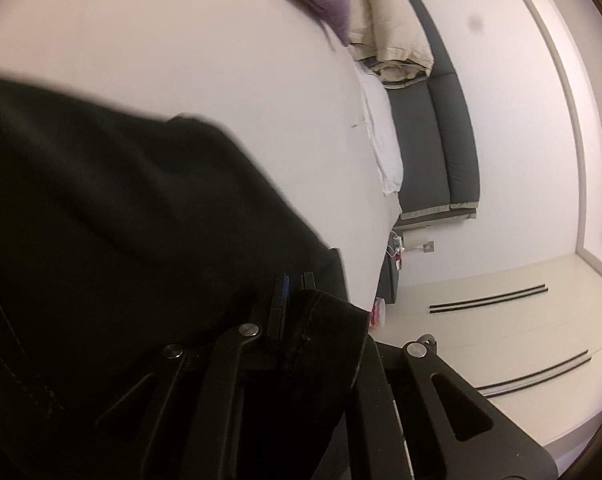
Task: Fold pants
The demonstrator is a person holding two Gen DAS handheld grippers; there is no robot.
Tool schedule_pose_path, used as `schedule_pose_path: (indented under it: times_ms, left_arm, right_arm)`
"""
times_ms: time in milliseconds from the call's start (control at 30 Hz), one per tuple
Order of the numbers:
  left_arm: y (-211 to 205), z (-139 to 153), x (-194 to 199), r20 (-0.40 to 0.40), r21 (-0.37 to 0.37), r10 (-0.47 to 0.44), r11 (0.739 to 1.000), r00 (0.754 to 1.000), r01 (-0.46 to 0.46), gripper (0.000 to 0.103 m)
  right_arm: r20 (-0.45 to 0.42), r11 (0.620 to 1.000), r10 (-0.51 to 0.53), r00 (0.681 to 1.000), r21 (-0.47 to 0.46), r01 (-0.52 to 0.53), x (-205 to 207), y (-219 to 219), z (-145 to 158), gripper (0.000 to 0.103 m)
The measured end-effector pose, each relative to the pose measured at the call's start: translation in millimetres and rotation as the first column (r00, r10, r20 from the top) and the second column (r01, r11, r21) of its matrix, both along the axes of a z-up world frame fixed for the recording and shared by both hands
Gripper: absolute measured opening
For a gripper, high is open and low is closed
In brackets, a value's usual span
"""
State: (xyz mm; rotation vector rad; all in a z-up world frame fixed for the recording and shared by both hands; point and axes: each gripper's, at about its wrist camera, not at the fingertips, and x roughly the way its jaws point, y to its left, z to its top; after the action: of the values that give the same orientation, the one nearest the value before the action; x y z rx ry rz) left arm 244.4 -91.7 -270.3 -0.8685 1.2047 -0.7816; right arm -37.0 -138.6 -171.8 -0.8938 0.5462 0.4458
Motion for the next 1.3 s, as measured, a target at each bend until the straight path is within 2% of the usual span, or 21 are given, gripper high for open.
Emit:
schedule_pose_path:
  times_ms: [167, 267, 333, 400, 433, 500, 567, 633, 667, 700, 733, 833, 867, 933, 1000, 1067, 1100, 1200, 1233, 1267, 1300]
  left_arm:
    - [6.2, 27.8, 6.2, 0.06, 0.0, -0.024, 1.0, 0.998, 0.024, 0.004]
    - [17.4, 26.9, 6.8, 0.064, 0.017, -0.025, 1.0, 0.998, 0.024, 0.004]
    - [27.4, 9.3, 6.1, 0.027, 0.055, -0.023, 0.998, 0.999, 0.021, 0.005]
    - [32.7, -8.3, 3.8, -0.013, 0.142, -0.028, 0.989, 1.0, 0.03, 0.008]
    - [37.1, -15.8, 1.5, -0.036, 0.143, -0.027, 0.989, 0.999, 0.032, 0.008]
    - [50.6, -18.5, -6.5, -0.038, 0.12, -0.025, 0.992, 0.999, 0.03, 0.01]
    - [56.6, -12.4, -9.4, -0.018, 0.141, -0.037, 0.989, 0.999, 0.039, 0.018]
    - [67.2, -4.1, -11.4, -0.003, 0.156, -0.03, 0.987, 1.0, 0.031, 0.033]
    - [72.0, -0.9, -10.8, -0.003, 0.153, -0.023, 0.988, 1.0, 0.024, 0.041]
    - [77.8, 2.9, -10.3, 0.002, 0.135, -0.018, 0.991, 1.0, 0.017, 0.056]
    - [82.6, 7.2, -9.9, 0.013, 0.115, -0.012, 0.993, 1.0, 0.01, 0.062]
    - [98.0, 19.9, -9.8, 0.028, 0.128, 0.012, 0.992, 1.0, -0.015, 0.063]
    - [105.6, 26.6, -11.0, 0.035, 0.125, 0.029, 0.992, 0.999, -0.033, 0.063]
    - [120.8, 42.5, -19.8, 0.068, 0.085, 0.064, 0.994, 0.996, -0.069, 0.063]
    - [132.6, 57.3, -31.7, 0.102, 0.035, 0.079, 0.996, 0.992, -0.083, 0.063]
    - [139.9, 66.9, -56.3, 0.12, 0.016, 0.075, 0.997, 0.99, -0.077, 0.063]
    - [143.5, 66.9, -65.7, 0.125, 0.001, 0.065, 0.998, 0.99, -0.065, 0.063]
    - [136.4, 55.9, -95.5, 0.091, -0.049, 0.044, 0.998, 0.995, -0.04, 0.063]
    - [136.1, 51.0, -107.5, 0.085, -0.061, 0.027, 0.998, 0.996, -0.022, 0.063]
    - [129.1, 48.2, -119.5, 0.081, -0.072, 0.008, 0.997, 0.997, -0.003, 0.063]
    - [118.6, 36.6, -128.2, 0.059, -0.075, -0.022, 0.997, 0.998, 0.026, 0.064]
  right_arm:
    - [0.056, 0.999, -0.033, 0.998, 0.028, 0.032, 9.9, 5.6, 14.7, 0.014]
    - [0.063, 0.998, -0.049, 0.997, 0.048, 0.046, 15.8, 8.2, 14.0, 0.014]
    - [0.011, 0.996, -0.05, 0.999, 0.073, 0.049, 19.4, 9.5, 2.3, 0.015]
    - [-0.128, 0.992, -0.059, 0.99, 0.104, 0.073, 29.7, 6.5, -21.0, 0.015]
    - [-0.173, 0.993, -0.063, 0.983, 0.085, 0.078, 30.4, 7.1, -32.2, 0.015]
    - [-0.148, 0.995, -0.037, 0.988, 0.087, 0.05, 18.1, 6.9, -32.8, 0.018]
    - [-0.183, 0.99, -0.036, 0.983, 0.126, 0.06, 17.8, 0.9, -26.4, 0.019]
    - [-0.232, 0.982, -0.034, 0.972, 0.173, 0.076, 24.6, -12.7, -16.9, 0.023]
    - [-0.266, 0.972, -0.019, 0.964, 0.223, 0.08, 25.2, -20.9, -8.9, 0.028]
    - [-0.297, 0.959, -0.005, 0.955, 0.271, 0.089, 25.4, -28.8, -2.0, 0.042]
    - [-0.326, 0.941, 0.009, 0.945, 0.321, 0.102, 24.6, -36.7, 4.9, 0.051]
    - [-0.399, 0.883, 0.041, 0.916, 0.443, 0.154, 27.8, -59.4, 27.0, 0.052]
    - [-0.417, 0.848, 0.056, 0.907, 0.499, 0.177, 32.6, -73.6, 38.3, 0.052]
    - [-0.419, 0.811, 0.034, 0.907, 0.542, 0.22, 30.4, -84.4, 46.4, 0.052]
    - [-0.441, 0.765, -0.031, 0.897, 0.568, 0.305, 52.5, -107.2, 56.8, 0.052]
    - [-0.51, 0.707, -0.023, 0.86, 0.6, 0.375, 94.1, -135.3, 62.6, 0.052]
    - [-0.539, 0.693, -0.006, 0.842, 0.605, 0.392, 106.4, -141.1, 60.9, 0.052]
    - [-0.631, 0.689, 0.013, 0.776, 0.568, 0.45, 161.0, -143.5, 47.1, 0.049]
    - [-0.663, 0.687, 0.038, 0.748, 0.561, 0.462, 167.4, -140.9, 39.7, 0.046]
    - [-0.723, 0.681, 0.071, 0.687, 0.538, 0.497, 186.5, -137.9, 24.2, 0.044]
    - [-0.752, 0.677, 0.071, 0.655, 0.518, 0.522, 192.6, -136.6, 10.4, 0.043]
